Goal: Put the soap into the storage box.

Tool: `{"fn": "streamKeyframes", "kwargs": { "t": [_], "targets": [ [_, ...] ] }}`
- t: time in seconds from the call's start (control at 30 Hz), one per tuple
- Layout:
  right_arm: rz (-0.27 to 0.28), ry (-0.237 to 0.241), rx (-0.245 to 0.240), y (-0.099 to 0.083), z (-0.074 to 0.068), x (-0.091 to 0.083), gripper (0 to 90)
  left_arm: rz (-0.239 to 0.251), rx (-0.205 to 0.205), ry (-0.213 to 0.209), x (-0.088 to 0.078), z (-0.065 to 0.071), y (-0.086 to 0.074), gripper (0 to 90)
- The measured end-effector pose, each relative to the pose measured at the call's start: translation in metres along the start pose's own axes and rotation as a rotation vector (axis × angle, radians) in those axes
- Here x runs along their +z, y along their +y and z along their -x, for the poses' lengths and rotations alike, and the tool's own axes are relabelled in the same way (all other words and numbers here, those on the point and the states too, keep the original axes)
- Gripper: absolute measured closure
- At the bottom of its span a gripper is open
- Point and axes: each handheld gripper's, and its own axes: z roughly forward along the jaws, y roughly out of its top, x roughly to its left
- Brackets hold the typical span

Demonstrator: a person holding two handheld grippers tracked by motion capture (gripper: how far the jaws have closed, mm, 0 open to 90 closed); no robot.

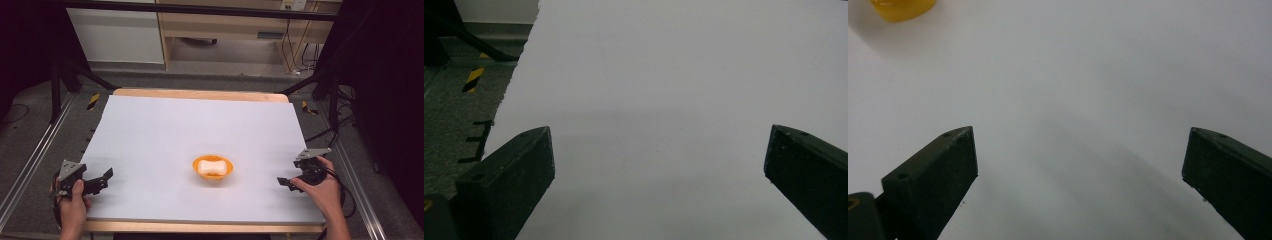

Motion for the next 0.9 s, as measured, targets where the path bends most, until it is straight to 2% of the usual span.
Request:
{"fn": "streamKeyframes", "kwargs": {
  "t": [0.17, 0.37, 0.5, 0.6, 0.7, 0.9],
  "targets": [
    [0.092, -0.024, 0.052, -0.022, 0.005, -0.008, 2.6, 0.001, -0.001, -0.001, 0.000, 0.000, 0.000, 0.0],
    [0.241, -0.048, 0.099, -0.047, 0.006, -0.020, 4.2, 0.003, -0.003, -0.003, 0.000, 0.000, 0.000, 0.0],
    [0.324, -0.079, 0.151, -0.064, 0.006, -0.021, 4.3, 0.003, -0.005, -0.005, 0.000, 0.000, 0.000, 0.0],
    [0.331, -0.096, 0.153, -0.070, 0.004, -0.021, 4.5, 0.003, -0.006, -0.007, -0.001, -0.001, 0.000, 0.0],
    [0.378, -0.108, 0.171, -0.074, 0.001, -0.022, 5.8, 0.006, -0.011, -0.008, -0.001, -0.001, 0.000, 0.0],
    [0.352, -0.120, 0.171, -0.072, 0.001, -0.020, 6.2, 0.006, -0.011, -0.010, -0.001, -0.001, 0.000, 0.0]
  ]
}}
